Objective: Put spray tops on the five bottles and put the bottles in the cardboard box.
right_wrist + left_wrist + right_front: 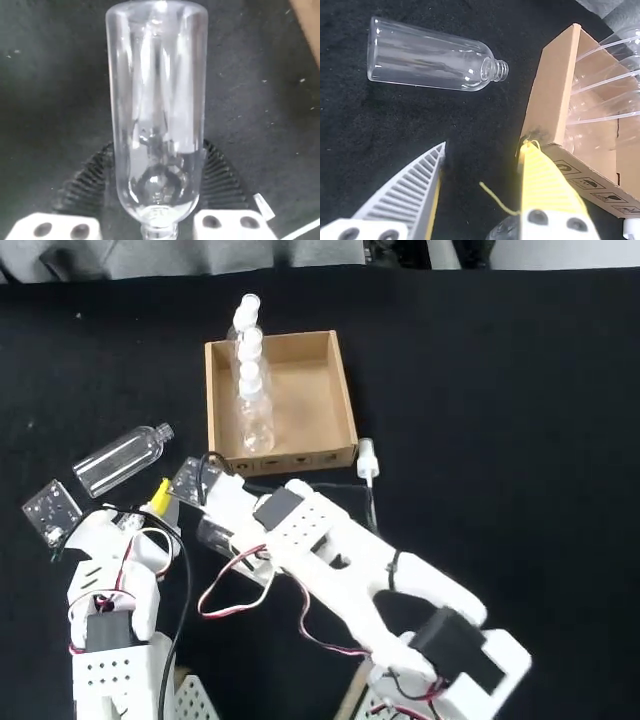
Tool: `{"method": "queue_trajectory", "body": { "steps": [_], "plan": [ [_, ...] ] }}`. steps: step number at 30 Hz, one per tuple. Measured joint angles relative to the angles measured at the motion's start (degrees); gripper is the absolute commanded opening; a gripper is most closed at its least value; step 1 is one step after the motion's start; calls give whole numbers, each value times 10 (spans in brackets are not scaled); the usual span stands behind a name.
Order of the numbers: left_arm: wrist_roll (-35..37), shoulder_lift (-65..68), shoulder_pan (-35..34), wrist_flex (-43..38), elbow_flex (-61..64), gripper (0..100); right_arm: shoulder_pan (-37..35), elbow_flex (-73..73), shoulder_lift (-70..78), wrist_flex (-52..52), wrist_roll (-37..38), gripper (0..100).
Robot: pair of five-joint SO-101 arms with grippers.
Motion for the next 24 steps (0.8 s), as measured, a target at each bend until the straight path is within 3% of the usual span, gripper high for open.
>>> {"method": "queue_trajectory", "body": {
  "steps": [24],
  "plan": [
    [0,0,0,0,0,213,0,1,-38,21,0,99]
  ]
}}
